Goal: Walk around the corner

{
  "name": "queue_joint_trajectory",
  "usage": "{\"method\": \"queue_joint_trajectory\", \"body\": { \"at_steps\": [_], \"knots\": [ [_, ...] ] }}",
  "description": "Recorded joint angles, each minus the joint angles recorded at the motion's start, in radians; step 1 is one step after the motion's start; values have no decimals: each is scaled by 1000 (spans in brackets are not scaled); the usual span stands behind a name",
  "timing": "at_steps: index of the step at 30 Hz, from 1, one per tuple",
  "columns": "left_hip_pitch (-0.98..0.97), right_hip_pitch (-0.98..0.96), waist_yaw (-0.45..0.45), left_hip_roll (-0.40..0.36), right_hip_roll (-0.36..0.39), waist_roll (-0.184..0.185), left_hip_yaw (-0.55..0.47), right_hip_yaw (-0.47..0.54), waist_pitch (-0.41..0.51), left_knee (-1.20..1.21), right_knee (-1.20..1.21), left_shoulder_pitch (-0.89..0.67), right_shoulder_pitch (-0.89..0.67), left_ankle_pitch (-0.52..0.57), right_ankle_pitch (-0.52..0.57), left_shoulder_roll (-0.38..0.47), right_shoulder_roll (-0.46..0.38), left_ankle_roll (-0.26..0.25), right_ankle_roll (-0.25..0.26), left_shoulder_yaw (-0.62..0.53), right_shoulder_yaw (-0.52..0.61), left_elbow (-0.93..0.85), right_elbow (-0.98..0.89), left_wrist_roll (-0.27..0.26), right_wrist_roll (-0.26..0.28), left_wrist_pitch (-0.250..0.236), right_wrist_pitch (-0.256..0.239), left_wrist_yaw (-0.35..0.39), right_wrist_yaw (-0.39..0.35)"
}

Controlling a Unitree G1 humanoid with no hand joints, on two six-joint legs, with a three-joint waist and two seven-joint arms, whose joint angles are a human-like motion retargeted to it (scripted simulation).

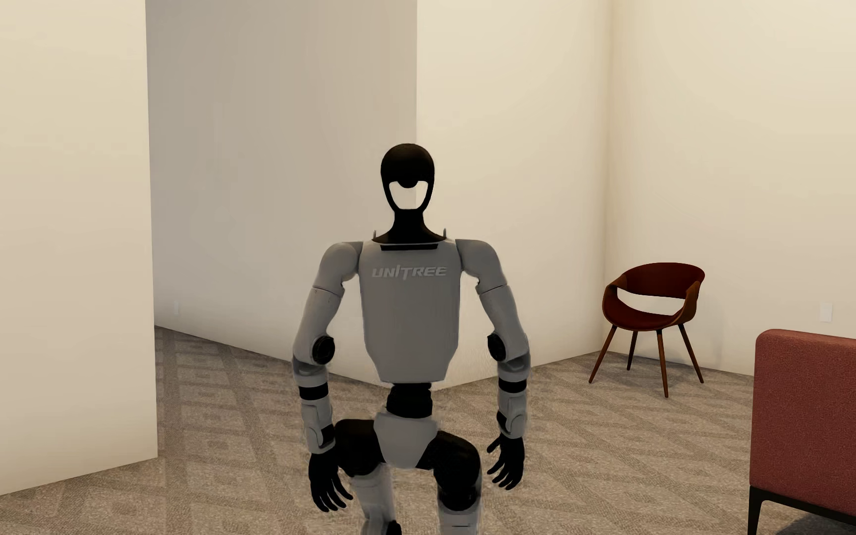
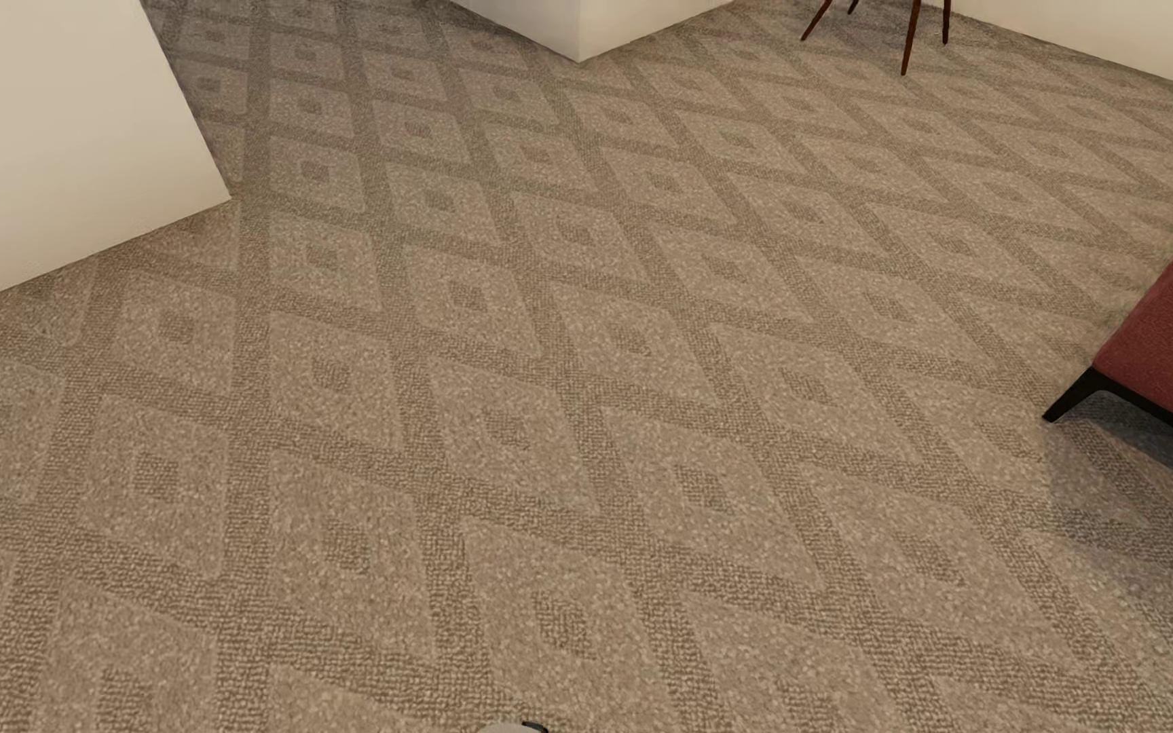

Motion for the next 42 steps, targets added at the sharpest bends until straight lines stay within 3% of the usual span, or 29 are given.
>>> {"method": "queue_joint_trajectory", "body": {
  "at_steps": [2, 4, 7, 9, 11, 12, 13, 14, 16, 17, 18, 20, 21, 23, 24, 25, 27, 28, 29, 30, 32, 35, 37, 38, 39, 40, 41, 42],
  "knots": [
    [220, -175, -105, -8, 0, 22, 0, 0, 38, -85, 213, -54, 19, -144, -255, -5, 2, 0, 0, 29, 28, -2, 6, 0, 0, 0, 0, 0, 0],
    [400, -344, -232, 10, 21, 63, 0, 0, 37, -168, 108, -108, 51, -302, -361, 9, -2, 0, 0, 56, 29, -55, 11, 0, 0, 0, 0, 0, 0],
    [650, -469, -336, 53, 19, 91, 0, 0, 30, -278, -375, -194, 101, -550, -274, 41, -12, 0, 0, 117, 8, -135, 11, 0, 0, 0, 0, 0, 0],
    [722, -508, -368, 65, 11, 97, 0, 0, -10, -279, -656, -244, 111, -609, -184, 54, -10, 0, 0, 158, 18, -160, 40, 0, 0, 0, 0, 0, 0],
    [795, -538, -401, 98, 31, 111, 0, 0, -8, -230, -592, -244, 115, -531, -239, 60, -7, 0, 0, 176, 17, -189, 72, 0, 0, 0, 0, 0, 0],
    [821, -522, -418, 123, 50, 119, 0, 0, -15, -159, -519, -213, 118, -441, -204, 50, -10, 0, 0, 200, 43, -195, 101, 0, 0, 0, 0, 0, 0],
    [767, -545, -421, 150, 67, 139, 0, 0, -41, -10, -436, -184, 122, -290, -176, 21, -4, 0, 0, 225, 34, -168, 127, 0, 0, 0, 0, 0, 0],
    [707, -499, -410, 186, 109, 158, 0, 0, -29, 202, -366, -153, 126, -142, -219, -4, 3, 0, 0, 225, 22, -130, 155, 0, 0, 0, 0, 0, 0],
    [470, -344, -342, 204, 147, 166, 0, 0, 1, 649, -400, -134, 105, -137, -301, -19, 7, 0, 0, 150, 25, -95, 150, 0, 0, 0, 0, 0, 0],
    [354, -261, -282, 187, 136, 150, 0, 0, 6, 699, -446, -129, 91, -128, -312, -23, 1, 0, 0, 93, 38, -78, 132, 0, 0, 0, 0, 0, 0],
    [267, -188, -213, 172, 133, 131, 0, 0, 19, 620, -491, -113, 74, -92, -315, -31, -3, 0, 0, 70, 33, -47, 105, 0, 0, 0, 0, 0, 0],
    [139, -30, -122, 150, 121, 106, 0, 0, 30, 218, -592, -64, 33, 96, -335, -26, -19, 0, 0, 64, 29, -5, 32, 0, 0, 0, 0, 0, 0],
    [104, 34, -94, 149, 121, 99, 0, 0, 26, 0, -627, -43, 21, 88, -348, -18, -31, 0, 0, 58, 9, 3, -29, 0, 0, 0, 0, 0, 0],
    [66, 122, -57, 137, 106, 89, 0, 0, 10, -211, -636, -12, -1, -345, -391, -6, -52, 0, 0, 26, -50, 24, -105, 0, 0, 0, 0, 0, 0],
    [42, 155, -44, 130, 103, 80, 0, 0, 6, -211, -619, 6, 2, -346, -397, 10, -57, 0, 0, -3, -75, 7, -119, 0, 0, 0, 0, 0, 0],
    [29, 182, -34, 116, 101, 75, 0, 0, 1, -169, -581, 23, 16, -208, -365, 16, -54, 0, 0, -10, -102, 9, -121, 0, 0, 0, 0, 0, 0],
    [57, 99, -59, 42, 36, 34, 0, 0, -17, -75, -275, 50, 54, -30, -114, 15, -36, 0, 0, -9, -129, 24, -78, 0, 0, 0, 0, 0, 0],
    [104, -4, -97, 16, 25, 30, 0, 0, -15, -37, -42, 45, 66, -51, -64, 14, -33, 0, 0, -18, -112, 38, -39, 0, 0, 0, 0, 0, 0],
    [191, -110, -122, -7, 1, 8, 0, 0, 6, -54, 121, 37, 68, -115, -186, 21, -29, 0, 0, -12, -95, 21, -11, 0, 0, 0, 0, 0, 0],
    [298, -204, -155, -3, 9, 10, 0, 0, 27, -98, 156, 18, 64, -187, -284, 22, -22, 0, 0, -10, -59, 15, 12, 0, 0, 0, 0, 0, 0],
    [467, -327, -270, 17, 31, 40, 0, 0, 40, -155, -74, -39, 90, -313, -350, 33, -21, 0, 0, -4, -11, 10, 37, 0, 0, 0, 0, 0, 0],
    [641, -461, -369, 49, 38, 92, 0, 0, 9, -246, -600, -110, 150, -523, -264, 43, -38, 0, 0, 96, -49, -66, 33, 0, 0, 0, 0, 0, 0],
    [714, -534, -425, 64, -3, 125, 0, 0, -21, -224, -622, -143, 184, -590, -236, 59, -44, 0, 0, 119, -65, -97, 46, 0, 0, 0, 0, 0, 0],
    [761, -538, -462, 79, 8, 147, 0, 0, -12, -162, -532, -127, 194, -578, -180, 52, -55, 0, 0, 147, -56, -124, 59, 0, 0, 0, 0, 0, 0],
    [737, -567, -478, 104, 34, 181, 0, 0, -17, -21, -416, -128, 203, -448, -146, 46, -46, 0, 0, 220, -100, -154, 74, 0, 0, 0, 0, 0, 0],
    [684, -526, -480, 119, 44, 212, 0, 0, -7, 189, -348, -120, 188, -223, -180, 17, -50, 0, 0, 161, -63, -102, 118, 0, 0, 0, 0, 0, 0],
    [593, -488, -442, 125, 46, 214, 0, 0, 1, 393, -314, -122, 173, -70, -230, 9, -40, 0, 0, 138, -57, -91, 144, 0, 0, 0, 0, 0, 0],
    [490, -425, -396, 145, 45, 216, 0, 0, 9, 519, -324, -126, 161, -13, -263, 1, -27, 0, 0, 94, -51, -81, 154, 0, 0, 0, 0, 0, 0]
  ]
}}
